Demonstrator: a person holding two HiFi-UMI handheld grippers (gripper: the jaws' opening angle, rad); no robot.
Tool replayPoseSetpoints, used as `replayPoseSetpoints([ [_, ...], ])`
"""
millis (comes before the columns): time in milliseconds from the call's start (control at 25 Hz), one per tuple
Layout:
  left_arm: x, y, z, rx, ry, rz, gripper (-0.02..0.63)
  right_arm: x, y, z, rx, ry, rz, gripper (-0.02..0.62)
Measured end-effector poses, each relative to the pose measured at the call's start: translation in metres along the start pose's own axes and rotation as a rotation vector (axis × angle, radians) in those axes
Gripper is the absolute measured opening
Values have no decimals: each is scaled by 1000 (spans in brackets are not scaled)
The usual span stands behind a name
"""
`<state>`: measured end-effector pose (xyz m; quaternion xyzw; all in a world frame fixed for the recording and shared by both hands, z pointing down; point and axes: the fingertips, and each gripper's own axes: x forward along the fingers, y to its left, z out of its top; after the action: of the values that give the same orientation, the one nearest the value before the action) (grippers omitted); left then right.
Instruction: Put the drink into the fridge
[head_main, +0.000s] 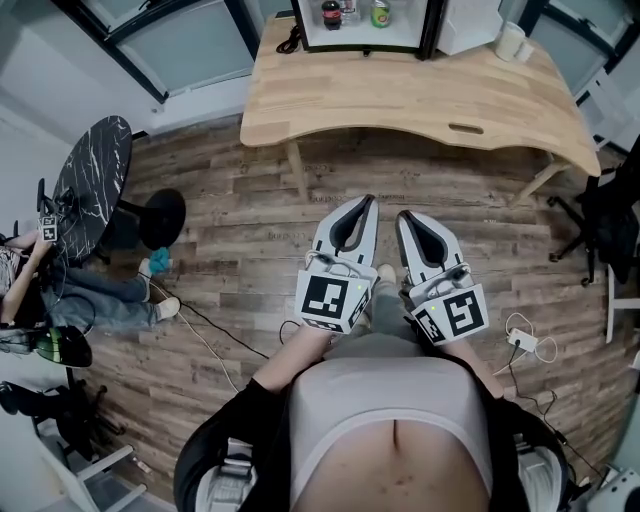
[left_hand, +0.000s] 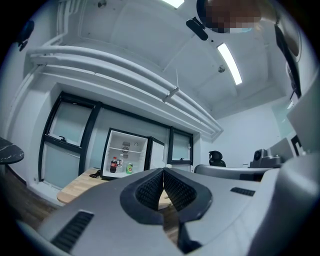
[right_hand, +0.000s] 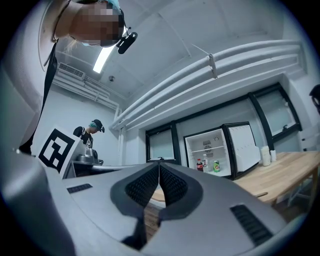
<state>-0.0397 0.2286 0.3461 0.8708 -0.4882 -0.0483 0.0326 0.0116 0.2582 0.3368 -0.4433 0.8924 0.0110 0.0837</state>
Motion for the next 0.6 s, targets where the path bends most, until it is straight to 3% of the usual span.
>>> replayPoseSetpoints([
  [600, -31, -12, 8, 17, -17, 9, 6, -19, 28, 9, -29, -18, 32, 28],
])
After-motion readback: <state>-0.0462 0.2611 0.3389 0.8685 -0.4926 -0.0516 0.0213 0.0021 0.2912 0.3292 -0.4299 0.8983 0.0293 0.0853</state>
